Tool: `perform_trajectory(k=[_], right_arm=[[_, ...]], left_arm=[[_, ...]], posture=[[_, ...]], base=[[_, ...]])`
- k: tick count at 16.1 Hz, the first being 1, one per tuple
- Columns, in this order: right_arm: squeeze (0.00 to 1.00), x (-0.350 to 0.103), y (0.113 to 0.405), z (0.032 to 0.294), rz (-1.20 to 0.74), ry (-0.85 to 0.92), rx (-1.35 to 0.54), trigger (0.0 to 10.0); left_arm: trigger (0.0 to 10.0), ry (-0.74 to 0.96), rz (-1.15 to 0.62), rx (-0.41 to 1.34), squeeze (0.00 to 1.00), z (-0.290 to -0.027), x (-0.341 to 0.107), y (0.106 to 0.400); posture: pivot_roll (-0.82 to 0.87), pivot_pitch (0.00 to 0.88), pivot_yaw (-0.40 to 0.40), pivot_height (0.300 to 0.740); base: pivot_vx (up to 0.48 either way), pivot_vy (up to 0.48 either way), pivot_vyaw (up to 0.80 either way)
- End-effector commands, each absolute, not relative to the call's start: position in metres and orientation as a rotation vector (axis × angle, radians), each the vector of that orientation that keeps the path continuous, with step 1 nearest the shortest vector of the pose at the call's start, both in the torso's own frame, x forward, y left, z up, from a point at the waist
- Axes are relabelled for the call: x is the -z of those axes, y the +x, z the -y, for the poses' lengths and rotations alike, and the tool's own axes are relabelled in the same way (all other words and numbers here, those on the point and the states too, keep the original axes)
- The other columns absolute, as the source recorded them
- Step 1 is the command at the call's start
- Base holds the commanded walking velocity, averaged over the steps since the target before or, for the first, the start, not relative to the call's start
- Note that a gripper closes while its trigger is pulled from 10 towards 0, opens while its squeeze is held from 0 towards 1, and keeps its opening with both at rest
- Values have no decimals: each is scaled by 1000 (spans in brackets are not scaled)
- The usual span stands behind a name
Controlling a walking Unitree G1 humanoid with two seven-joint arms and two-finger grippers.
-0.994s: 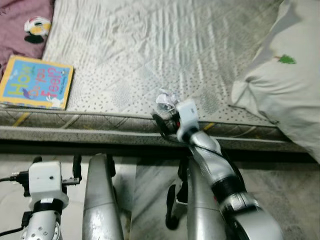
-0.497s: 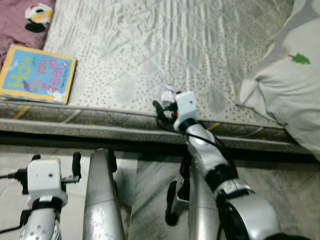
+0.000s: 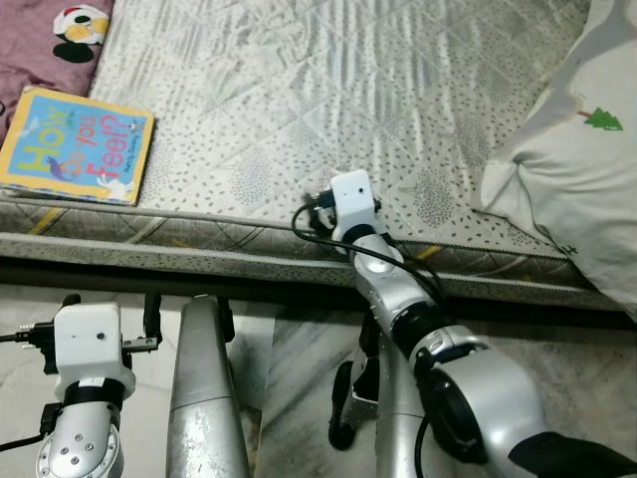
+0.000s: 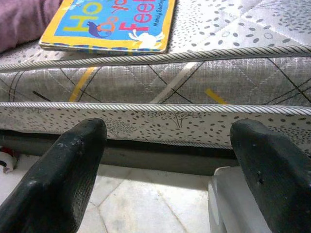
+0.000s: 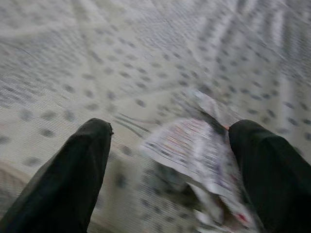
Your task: Clean up the room
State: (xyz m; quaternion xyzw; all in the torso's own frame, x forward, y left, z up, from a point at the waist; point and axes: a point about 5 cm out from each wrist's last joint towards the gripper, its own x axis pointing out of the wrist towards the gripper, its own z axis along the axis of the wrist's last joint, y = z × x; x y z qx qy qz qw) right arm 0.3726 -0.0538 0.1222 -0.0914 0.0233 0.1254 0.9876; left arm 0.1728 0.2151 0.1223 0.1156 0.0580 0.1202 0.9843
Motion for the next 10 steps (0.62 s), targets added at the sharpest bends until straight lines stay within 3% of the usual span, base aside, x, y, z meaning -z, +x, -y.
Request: perform_trajectory(k=[1, 2, 4, 5, 7, 10], right_arm=[[0, -108, 370, 60, -122, -231, -216, 4510], [0, -106, 370, 63, -135, -239, -196, 10000], [0, -100, 369, 68, -166, -293, -171, 10000], [0, -97, 368, 68, -184, -314, -173, 4824], [0, -91, 365, 71, -221, -312, -165, 0], [0, -85, 363, 75, -245, -312, -153, 0]], left_arm=[[10000, 243, -156, -267, 0, -219, -117, 169], [10000, 244, -155, -268, 0, -220, -117, 170], [10000, 241, -149, -273, 0, -219, -117, 172], [10000, 239, -149, -271, 0, -218, -116, 172], [10000, 235, -146, -264, 0, -217, -116, 174], [10000, 233, -138, -261, 0, -216, -116, 178]], posture=[[339, 336, -104, 547], [340, 334, -106, 547], [339, 323, -107, 547], [337, 320, -106, 547], [334, 316, -105, 547], [328, 305, -106, 547]], base=[[0, 0, 0], [0, 0, 0], [0, 0, 0], [0, 0, 0], [0, 0, 0], [0, 0, 0]])
